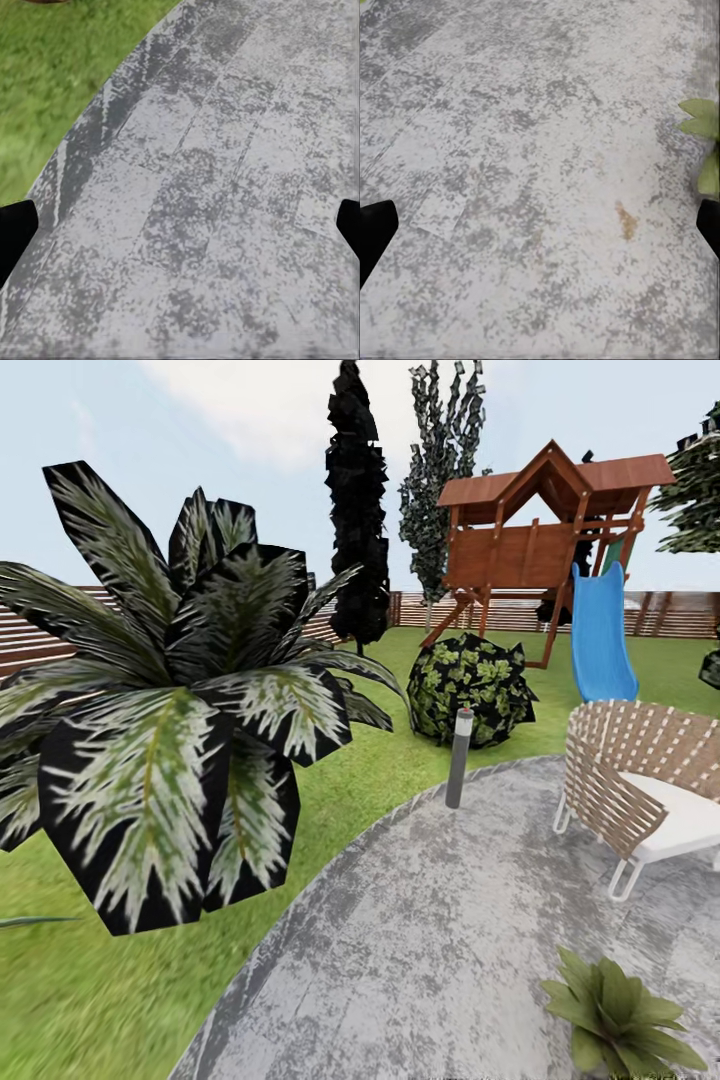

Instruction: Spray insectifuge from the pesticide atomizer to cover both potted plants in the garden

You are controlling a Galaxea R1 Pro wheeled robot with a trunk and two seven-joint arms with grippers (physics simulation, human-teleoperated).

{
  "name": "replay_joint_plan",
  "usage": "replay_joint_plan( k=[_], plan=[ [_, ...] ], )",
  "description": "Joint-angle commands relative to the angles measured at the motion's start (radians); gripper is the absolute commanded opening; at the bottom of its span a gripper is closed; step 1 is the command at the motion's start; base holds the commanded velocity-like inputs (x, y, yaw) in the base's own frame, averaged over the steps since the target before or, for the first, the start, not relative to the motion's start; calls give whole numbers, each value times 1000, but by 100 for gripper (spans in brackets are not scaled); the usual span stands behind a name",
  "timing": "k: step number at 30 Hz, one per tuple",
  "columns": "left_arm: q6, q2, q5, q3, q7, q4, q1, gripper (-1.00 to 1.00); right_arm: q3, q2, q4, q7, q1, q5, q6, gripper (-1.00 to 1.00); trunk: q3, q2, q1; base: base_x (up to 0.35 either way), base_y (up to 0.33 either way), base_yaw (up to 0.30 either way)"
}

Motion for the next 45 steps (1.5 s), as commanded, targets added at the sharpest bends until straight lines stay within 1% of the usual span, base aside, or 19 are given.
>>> replay_joint_plan(
  k=[1,4,8,17,18,19,20,45],
  plan=[
    [-4,0,1,-1,-1,15,0,100,-1,0,8,0,-1,0,-3,100,-1,-1,0,0,0,-254],
    [-7,-1,-4,-6,-2,38,-1,100,-1,0,18,0,-1,0,-3,100,-1,-1,0,0,0,-260],
    [-8,-5,-10,-9,-1,47,-1,100,-2,0,21,0,-1,0,-3,100,-1,-1,0,0,0,-264],
    [-8,2,-10,-9,2,52,-1,100,-5,-4,17,0,-1,-2,-3,100,-1,-1,0,0,0,-265],
    [-8,2,-10,-8,2,52,-1,100,-11,-5,17,0,-1,-2,-3,100,-1,-1,0,0,0,-265],
    [-8,2,-10,-8,2,52,-1,100,-53,-6,15,0,-1,-1,-3,100,-1,-1,0,0,0,-265],
    [-8,2,-10,-8,2,52,-1,100,-55,-6,15,0,-1,-1,-3,100,-1,-1,0,0,0,-265],
    [-8,2,-10,-8,1,54,-1,100,-57,-6,18,0,-1,-1,-3,100,-1,-1,0,0,0,-253]
  ],
)
